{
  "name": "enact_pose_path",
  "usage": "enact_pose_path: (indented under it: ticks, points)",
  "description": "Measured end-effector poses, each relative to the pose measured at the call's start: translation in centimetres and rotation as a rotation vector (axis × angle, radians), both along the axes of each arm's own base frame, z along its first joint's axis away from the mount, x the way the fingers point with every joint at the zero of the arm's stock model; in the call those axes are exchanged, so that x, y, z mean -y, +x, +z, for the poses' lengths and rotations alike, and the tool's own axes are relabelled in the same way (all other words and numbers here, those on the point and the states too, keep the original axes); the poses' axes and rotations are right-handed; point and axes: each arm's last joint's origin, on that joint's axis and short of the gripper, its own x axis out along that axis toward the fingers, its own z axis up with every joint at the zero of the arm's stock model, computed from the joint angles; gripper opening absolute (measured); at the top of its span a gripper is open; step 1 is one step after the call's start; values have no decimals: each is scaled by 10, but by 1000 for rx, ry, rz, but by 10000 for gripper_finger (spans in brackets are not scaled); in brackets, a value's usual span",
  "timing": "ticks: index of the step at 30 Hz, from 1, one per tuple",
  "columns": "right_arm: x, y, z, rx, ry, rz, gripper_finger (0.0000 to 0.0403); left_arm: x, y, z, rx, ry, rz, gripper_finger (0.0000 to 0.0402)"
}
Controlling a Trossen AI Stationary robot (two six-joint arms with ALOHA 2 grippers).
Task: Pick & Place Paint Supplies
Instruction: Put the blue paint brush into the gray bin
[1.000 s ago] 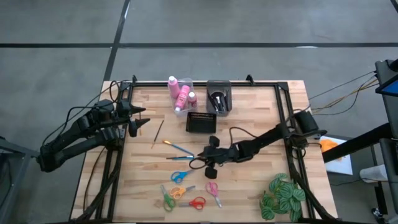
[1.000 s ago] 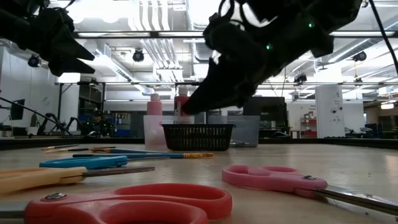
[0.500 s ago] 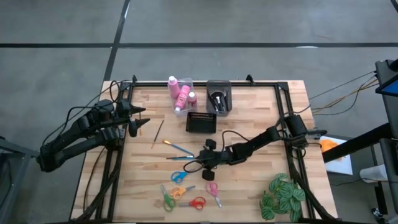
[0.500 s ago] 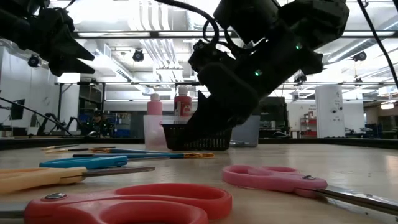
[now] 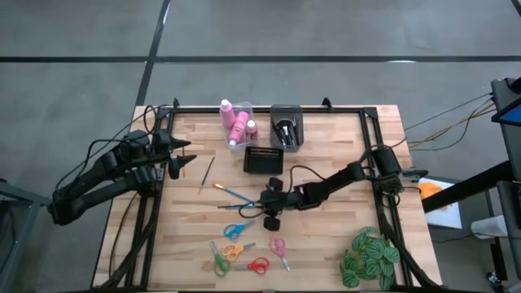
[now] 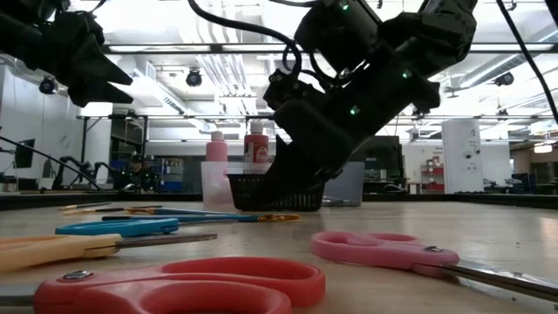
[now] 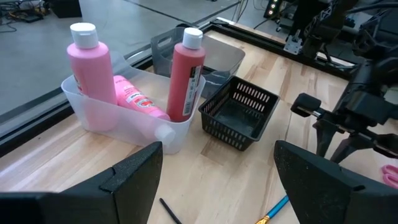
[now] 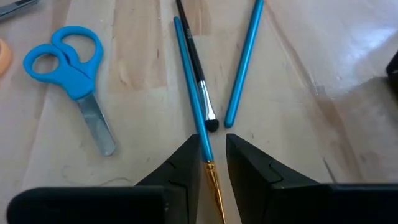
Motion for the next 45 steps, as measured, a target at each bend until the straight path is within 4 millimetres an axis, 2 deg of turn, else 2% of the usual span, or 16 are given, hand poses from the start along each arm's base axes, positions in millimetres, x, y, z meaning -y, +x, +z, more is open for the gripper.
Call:
enact_pose_path:
  ticks: [18,33,36,41,45]
  points:
    - [4,-4,-6,-75,44,-19,75,0,0,0,0,0,-1,311]
    - [5,-5,-7,-87,8,10,74,0,0,0,0,0,-1,311]
    - [5,-5,-7,-88,8,10,64,0,0,0,0,0,-1,311]
    - [5,-5,-8,-91,12,11,19,0,0,0,0,0,-1,311]
    - [5,-6,-8,-94,18,15,17,0,0,0,0,0,-1,311]
